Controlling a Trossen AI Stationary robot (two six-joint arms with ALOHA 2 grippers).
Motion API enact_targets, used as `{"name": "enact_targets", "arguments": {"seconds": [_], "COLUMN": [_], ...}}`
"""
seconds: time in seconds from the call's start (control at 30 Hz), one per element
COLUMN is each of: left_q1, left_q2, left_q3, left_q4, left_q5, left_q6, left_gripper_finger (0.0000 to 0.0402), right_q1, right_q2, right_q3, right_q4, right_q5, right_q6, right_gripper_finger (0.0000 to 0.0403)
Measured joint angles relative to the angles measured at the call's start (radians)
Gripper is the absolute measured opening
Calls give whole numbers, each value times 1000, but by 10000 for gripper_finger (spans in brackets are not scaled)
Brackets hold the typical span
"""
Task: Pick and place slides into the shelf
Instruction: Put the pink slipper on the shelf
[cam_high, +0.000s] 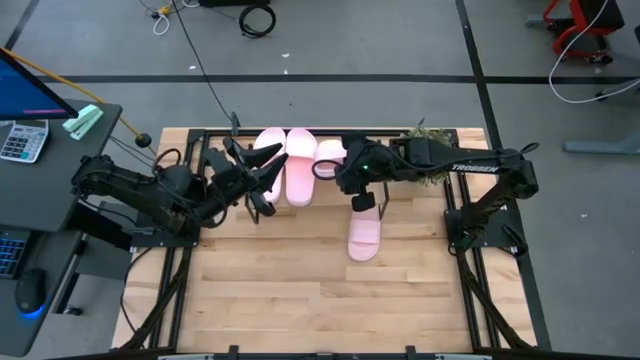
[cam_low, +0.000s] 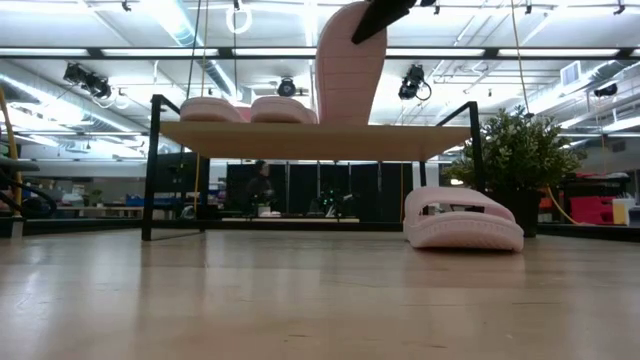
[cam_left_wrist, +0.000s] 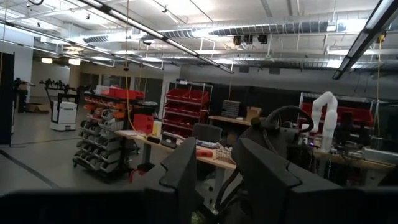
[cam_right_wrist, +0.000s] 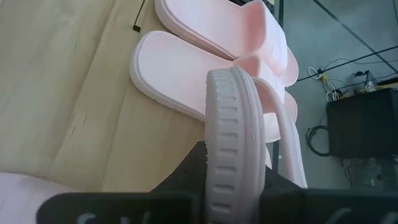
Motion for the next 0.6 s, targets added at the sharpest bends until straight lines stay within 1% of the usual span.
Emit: {"name": "enact_targets", "arguments": {"seconds": [0.13, 0.3, 0.43, 0.6], "left_q1": [0, 6, 17, 24], "left_q2": [0, 0, 1, 1], "left_q3": [0, 0, 0, 0], "left_q4": [-1, -8, -21, -22], "left_q5": [-7, -7, -8, -7], "left_q6": [0, -4, -9, -27], "left_gripper_finger": [130, 122, 117, 121], "right_q1": [-1, 0, 9, 35], "right_q2": [-10, -22, -28, -31], "right_q3": [0, 0, 0, 0], "right_q4": [-2, -4, -11, -14], "right_q5": [2, -1, -2, 1], "right_q6": [0, 22, 43, 62], "right_gripper_finger": [45, 42, 47, 41]}}
